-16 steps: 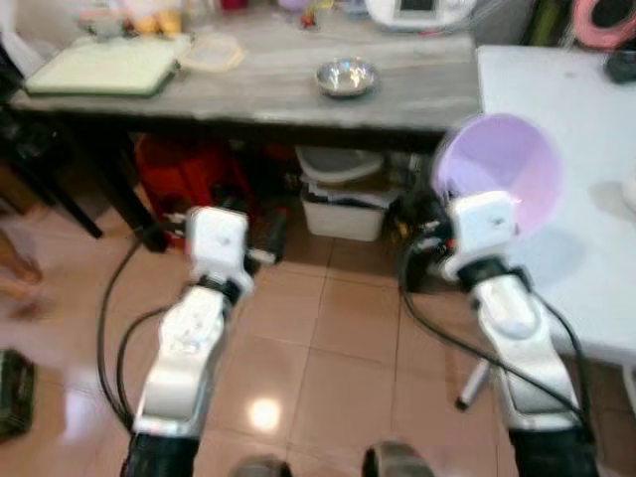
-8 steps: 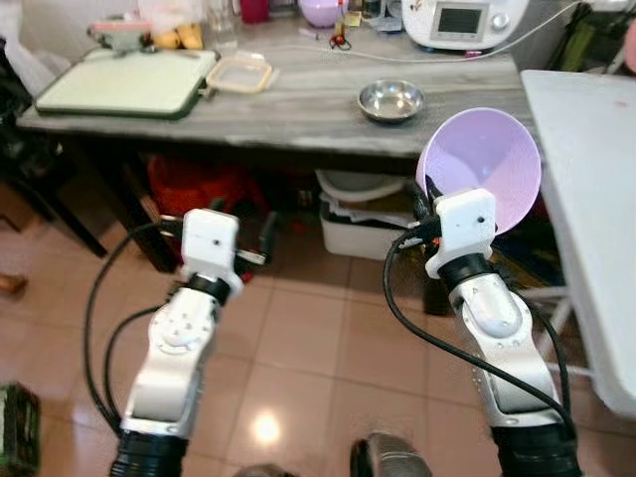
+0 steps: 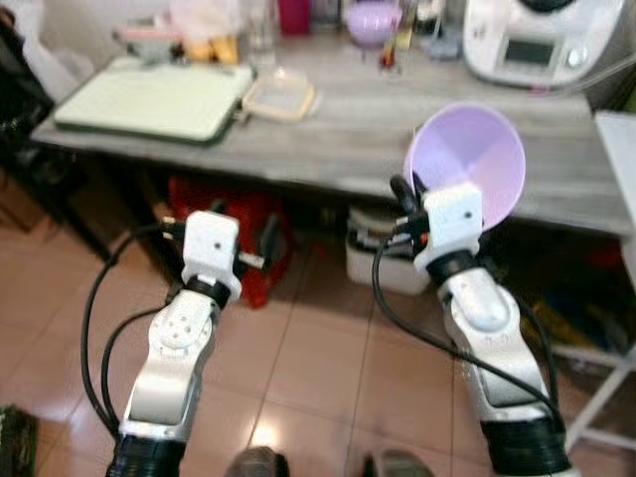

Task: Setting the table

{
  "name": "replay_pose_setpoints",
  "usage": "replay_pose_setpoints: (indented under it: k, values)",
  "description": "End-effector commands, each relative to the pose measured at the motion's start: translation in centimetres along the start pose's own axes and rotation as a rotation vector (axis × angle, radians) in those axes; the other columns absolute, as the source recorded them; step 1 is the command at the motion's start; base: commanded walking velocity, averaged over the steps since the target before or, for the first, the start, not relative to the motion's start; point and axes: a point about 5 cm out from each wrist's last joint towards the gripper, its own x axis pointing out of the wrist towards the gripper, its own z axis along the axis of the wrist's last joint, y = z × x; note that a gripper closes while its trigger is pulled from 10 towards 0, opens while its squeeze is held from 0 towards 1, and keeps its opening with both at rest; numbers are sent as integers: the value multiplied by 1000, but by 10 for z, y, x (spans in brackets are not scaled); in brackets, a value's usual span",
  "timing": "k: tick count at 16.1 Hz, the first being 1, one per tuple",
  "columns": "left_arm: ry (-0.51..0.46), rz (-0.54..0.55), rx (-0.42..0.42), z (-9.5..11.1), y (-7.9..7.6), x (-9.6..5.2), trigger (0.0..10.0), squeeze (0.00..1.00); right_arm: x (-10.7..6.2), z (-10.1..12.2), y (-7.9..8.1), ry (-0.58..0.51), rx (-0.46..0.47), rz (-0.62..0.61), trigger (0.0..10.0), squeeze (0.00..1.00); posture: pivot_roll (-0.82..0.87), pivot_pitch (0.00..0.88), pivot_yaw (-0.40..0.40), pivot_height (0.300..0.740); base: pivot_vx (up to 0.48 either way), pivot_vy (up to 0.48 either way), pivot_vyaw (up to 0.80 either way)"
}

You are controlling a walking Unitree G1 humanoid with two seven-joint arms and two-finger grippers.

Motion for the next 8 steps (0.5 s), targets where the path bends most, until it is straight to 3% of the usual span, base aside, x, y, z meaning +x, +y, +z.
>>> replay_pose_setpoints:
  k: [1, 2, 8]
  values:
    - [-23, -28, 3, 5, -5, 0, 10000, 0, 0, -3, -5, 22, -8, -16, 10000, 0, -35, 64, 55, 740, 469, 0, -525]
    - [-23, -29, 0, 5, -5, 0, 10000, 0, -1, -3, -5, 23, -7, -14, 10000, 0, -35, 65, 56, 740, 469, 0, -800]
    - [-24, -38, -16, 5, -5, -2, 10000, 0, 1, -3, -3, 19, -4, 1, 10000, 0, -31, 64, 55, 740, 469, 0, 0]
